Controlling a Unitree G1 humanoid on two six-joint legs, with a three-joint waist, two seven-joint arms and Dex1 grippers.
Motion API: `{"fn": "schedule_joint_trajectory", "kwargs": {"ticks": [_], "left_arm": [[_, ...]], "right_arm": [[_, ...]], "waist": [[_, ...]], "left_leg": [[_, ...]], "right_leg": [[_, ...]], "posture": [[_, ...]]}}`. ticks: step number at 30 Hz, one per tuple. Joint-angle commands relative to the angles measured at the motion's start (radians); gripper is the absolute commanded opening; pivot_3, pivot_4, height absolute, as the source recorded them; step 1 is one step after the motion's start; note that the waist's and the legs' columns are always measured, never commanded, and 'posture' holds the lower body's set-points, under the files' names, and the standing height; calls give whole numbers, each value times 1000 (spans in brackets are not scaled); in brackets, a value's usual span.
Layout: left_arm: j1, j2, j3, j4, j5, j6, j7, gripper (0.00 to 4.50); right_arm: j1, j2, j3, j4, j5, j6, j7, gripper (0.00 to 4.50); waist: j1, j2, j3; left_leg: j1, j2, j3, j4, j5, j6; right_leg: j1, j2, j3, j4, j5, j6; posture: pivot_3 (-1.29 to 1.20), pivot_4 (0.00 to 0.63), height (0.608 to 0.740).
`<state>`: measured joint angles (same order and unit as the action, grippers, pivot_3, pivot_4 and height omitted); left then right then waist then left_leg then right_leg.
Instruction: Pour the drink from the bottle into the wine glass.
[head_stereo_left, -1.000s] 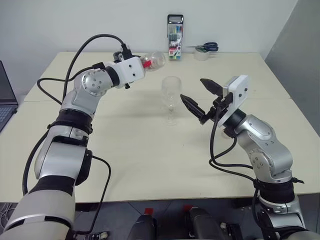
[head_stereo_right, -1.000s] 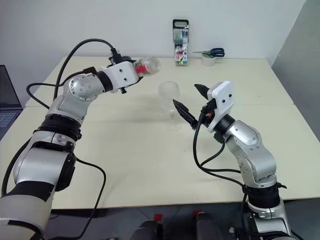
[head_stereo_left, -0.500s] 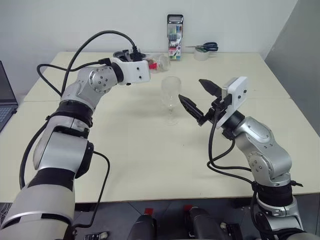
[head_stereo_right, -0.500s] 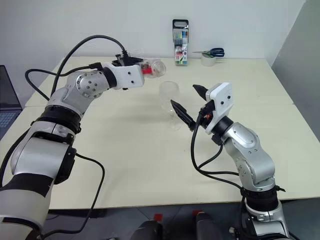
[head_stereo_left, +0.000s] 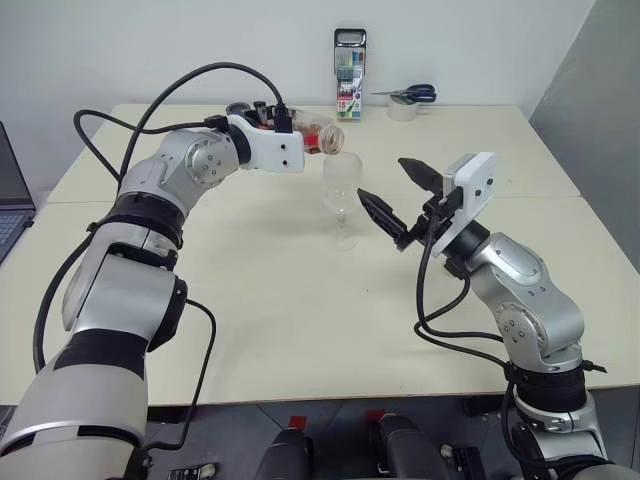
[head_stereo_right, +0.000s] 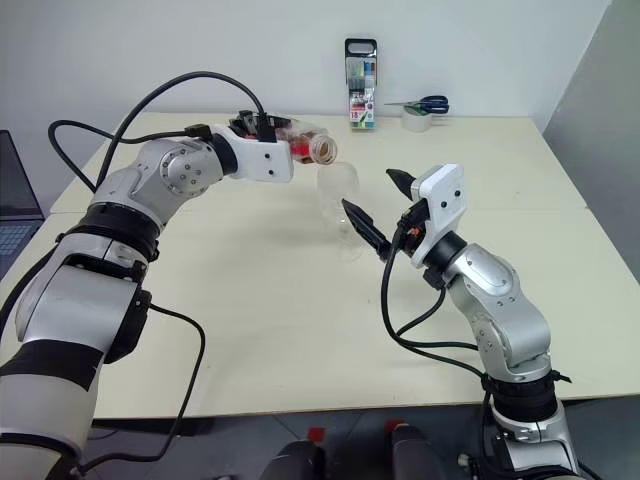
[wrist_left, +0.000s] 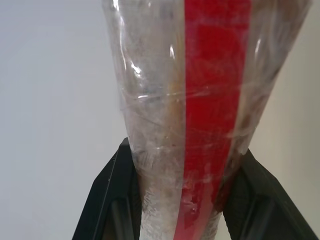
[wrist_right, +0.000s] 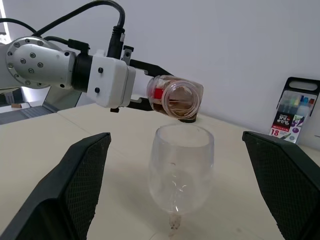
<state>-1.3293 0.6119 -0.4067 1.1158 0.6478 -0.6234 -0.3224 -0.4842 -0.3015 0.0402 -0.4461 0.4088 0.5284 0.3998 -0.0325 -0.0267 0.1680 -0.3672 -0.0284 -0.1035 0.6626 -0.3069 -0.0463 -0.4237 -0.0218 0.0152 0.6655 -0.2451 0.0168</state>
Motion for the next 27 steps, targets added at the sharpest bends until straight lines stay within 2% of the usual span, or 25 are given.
{"fn": "schedule_joint_trajectory", "kwargs": {"ticks": [1, 27], "left_arm": [[-60, 11, 0, -9, 6, -7, 30, 1657], [-117, 35, -69, 26, 97, -38, 89, 1657]], "right_arm": [[-13, 5, -5, -45, 6, -6, -5, 4500], [-24, -3, 0, -35, -3, -10, -1, 4500]], "waist": [[0, 0, 0], [0, 0, 0]], "left_leg": [[0, 0, 0, 0, 0, 0], [0, -1, 1, 0, 0, 0]], "right_leg": [[0, 0, 0, 0, 0, 0], [0, 0, 0, 1, 0, 0]], "posture": [[0, 150, 740], [0, 150, 740]]}}
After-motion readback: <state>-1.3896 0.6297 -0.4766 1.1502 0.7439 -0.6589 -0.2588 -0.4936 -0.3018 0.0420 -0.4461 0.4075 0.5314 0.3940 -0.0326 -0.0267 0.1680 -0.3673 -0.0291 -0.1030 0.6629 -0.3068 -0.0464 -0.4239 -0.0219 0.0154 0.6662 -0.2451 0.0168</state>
